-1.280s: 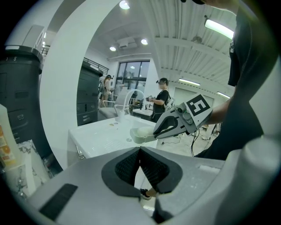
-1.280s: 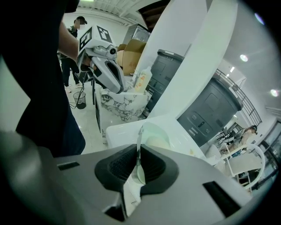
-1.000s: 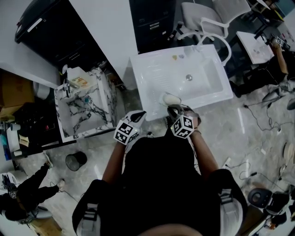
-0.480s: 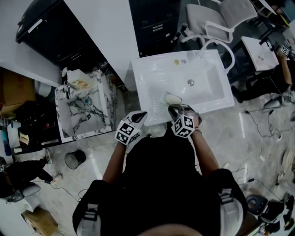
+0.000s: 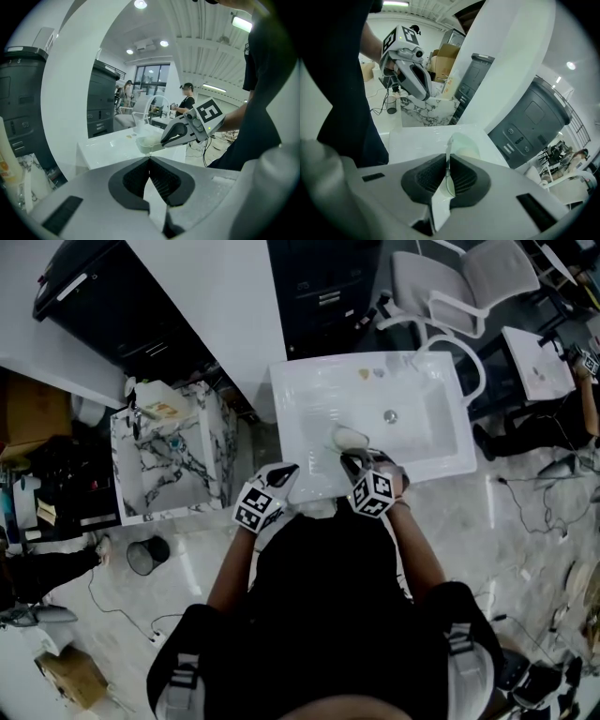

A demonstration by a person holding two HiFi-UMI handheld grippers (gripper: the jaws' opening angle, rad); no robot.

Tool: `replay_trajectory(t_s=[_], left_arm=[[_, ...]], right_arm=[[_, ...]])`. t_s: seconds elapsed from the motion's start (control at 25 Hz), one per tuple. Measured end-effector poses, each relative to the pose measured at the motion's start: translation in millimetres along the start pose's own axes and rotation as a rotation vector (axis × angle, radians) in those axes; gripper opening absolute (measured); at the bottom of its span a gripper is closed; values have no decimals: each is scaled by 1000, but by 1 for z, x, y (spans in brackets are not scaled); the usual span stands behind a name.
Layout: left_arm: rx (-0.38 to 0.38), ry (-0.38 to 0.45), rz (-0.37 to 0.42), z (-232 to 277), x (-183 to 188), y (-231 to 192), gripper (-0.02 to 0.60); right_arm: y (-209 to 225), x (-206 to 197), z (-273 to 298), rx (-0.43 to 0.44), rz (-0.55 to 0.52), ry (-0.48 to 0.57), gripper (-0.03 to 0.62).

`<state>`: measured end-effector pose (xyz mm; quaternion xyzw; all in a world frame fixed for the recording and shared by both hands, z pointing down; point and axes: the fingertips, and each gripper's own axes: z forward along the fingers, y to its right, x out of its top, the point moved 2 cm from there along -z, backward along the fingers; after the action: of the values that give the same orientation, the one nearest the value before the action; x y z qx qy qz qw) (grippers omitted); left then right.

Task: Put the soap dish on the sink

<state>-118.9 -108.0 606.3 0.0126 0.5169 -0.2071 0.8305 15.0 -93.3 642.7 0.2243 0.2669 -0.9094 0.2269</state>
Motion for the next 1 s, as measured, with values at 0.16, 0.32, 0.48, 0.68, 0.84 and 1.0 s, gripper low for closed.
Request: replay_trajectory(t_s=[0.16,0.32,0.48,0.68,0.84,1.0], left_arm=[[11,-3,-12,9,6,-5,0],[28,-9,-21,15,10,-12,0],[52,-12,-36,20,15,-17,0],[80,-17,-64,27,16,-23,0],[97,-19,-83,35,18,-26,0],[118,-18,-95,41,21,-30,0]], right_arm=[[12,-2,7,19,-12,8,15],[22,-1,14,42,-23,19,15],[30,-3,22,72,-42,28,15],[43,-4,31,103,-71,35,15],[56,-4,37,122,-101,40,15],[68,-6,44,144,-132,42,15]])
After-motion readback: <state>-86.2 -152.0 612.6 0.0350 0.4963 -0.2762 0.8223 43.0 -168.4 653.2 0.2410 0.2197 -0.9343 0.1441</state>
